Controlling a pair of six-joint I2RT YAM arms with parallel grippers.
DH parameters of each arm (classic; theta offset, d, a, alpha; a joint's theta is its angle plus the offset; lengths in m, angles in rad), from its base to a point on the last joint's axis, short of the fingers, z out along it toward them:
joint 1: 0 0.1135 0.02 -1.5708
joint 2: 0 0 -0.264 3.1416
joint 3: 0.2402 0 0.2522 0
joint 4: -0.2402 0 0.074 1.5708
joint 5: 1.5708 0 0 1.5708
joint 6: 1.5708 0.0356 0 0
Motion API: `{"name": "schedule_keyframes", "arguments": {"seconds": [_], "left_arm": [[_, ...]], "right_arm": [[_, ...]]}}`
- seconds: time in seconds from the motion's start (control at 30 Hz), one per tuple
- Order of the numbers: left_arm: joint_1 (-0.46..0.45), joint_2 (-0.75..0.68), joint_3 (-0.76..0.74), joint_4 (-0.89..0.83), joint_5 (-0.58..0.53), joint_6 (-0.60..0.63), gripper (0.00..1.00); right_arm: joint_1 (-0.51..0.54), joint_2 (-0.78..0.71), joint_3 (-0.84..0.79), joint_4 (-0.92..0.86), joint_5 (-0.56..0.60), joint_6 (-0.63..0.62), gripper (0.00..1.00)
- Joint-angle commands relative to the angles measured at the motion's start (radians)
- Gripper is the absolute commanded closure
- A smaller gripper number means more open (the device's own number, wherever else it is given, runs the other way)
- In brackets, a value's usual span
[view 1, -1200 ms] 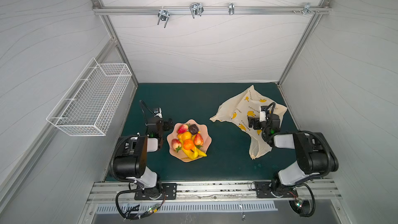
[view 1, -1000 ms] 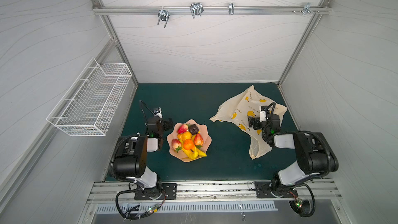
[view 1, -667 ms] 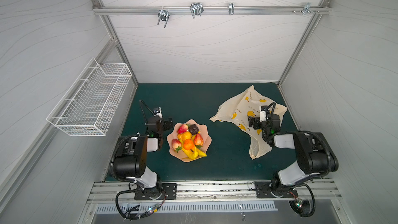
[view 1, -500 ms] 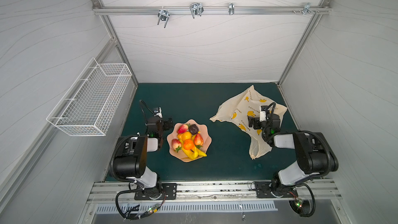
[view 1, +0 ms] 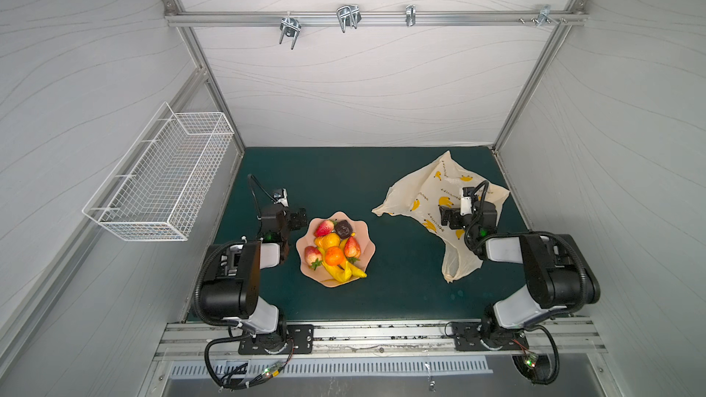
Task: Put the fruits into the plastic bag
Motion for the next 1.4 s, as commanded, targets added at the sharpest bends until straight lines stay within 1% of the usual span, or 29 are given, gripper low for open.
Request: {"name": "schedule_keyframes", "arguments": {"seconds": [0.0,0.07,0.17,0.3,0.4,0.43,0.5,0.63,0.7,0.77,0.8,0.83,0.93,1.0,1.17,1.27,1.37], "left_arm": [[-0.007,-0.122,0.07,-0.105,0.026,0.015,0.0],[-0.007,-0.182,0.077,-0.122,0.028,-0.024,0.0],[-0.007,-0.244,0.138,-0.21,0.044,-0.101,0.0],[-0.02,-0.31,0.295,-0.5,0.11,-0.208,0.0],[-0.026,-0.329,0.454,-0.753,0.226,-0.28,0.01],[-0.034,-0.33,0.5,-0.823,0.24,-0.305,0.01],[-0.058,-0.331,0.577,-0.943,0.287,-0.345,0.01],[-0.143,-0.333,0.69,-1.154,0.31,-0.393,0.01],[-0.192,-0.342,0.713,-1.225,0.324,-0.414,0.01],[-0.239,-0.365,0.708,-1.268,0.339,-0.435,0.01],[-0.255,-0.376,0.699,-1.279,0.34,-0.45,0.01],[-0.27,-0.391,0.686,-1.284,0.353,-0.469,0.01],[-0.303,-0.432,0.658,-1.286,0.396,-0.524,0.02],[-0.323,-0.454,0.652,-1.287,0.412,-0.543,0.02],[-0.356,-0.481,0.661,-1.322,0.423,-0.549,0.02],[-0.359,-0.498,0.658,-1.324,0.419,-0.55,0.02],[-0.358,-0.51,0.652,-1.325,0.41,-0.549,0.02]], "right_arm": [[0.013,-0.08,0.151,-0.276,0.043,-0.001,0.02],[0.032,-0.119,0.202,-0.373,0.072,0.015,0.02],[0.068,-0.206,0.228,-0.43,0.076,0.041,0.01],[0.119,-0.299,0.35,-0.663,0.037,0.082,0.01],[0.148,-0.329,0.445,-0.854,0.036,0.127,0.01],[0.149,-0.327,0.475,-0.917,0.015,0.133,0.01],[0.163,-0.316,0.543,-1.077,-0.01,0.137,0.01],[0.217,-0.305,0.643,-1.353,-0.012,0.149,0.01],[0.283,-0.277,0.676,-1.506,0.053,0.16,0.01],[0.369,-0.211,0.708,-1.666,0.169,0.171,0.01],[0.399,-0.185,0.708,-1.708,0.216,0.188,0.01],[0.418,-0.166,0.695,-1.729,0.25,0.204,0.01],[0.411,-0.122,0.668,-1.718,0.233,0.232,0.01],[0.412,-0.071,0.677,-1.708,0.244,0.229,0.01],[0.393,0.073,0.726,-1.68,0.26,0.19,0.07],[0.376,0.127,0.755,-1.654,0.237,0.165,0.11],[0.373,0.181,0.768,-1.647,0.249,0.147,0.15]]}}
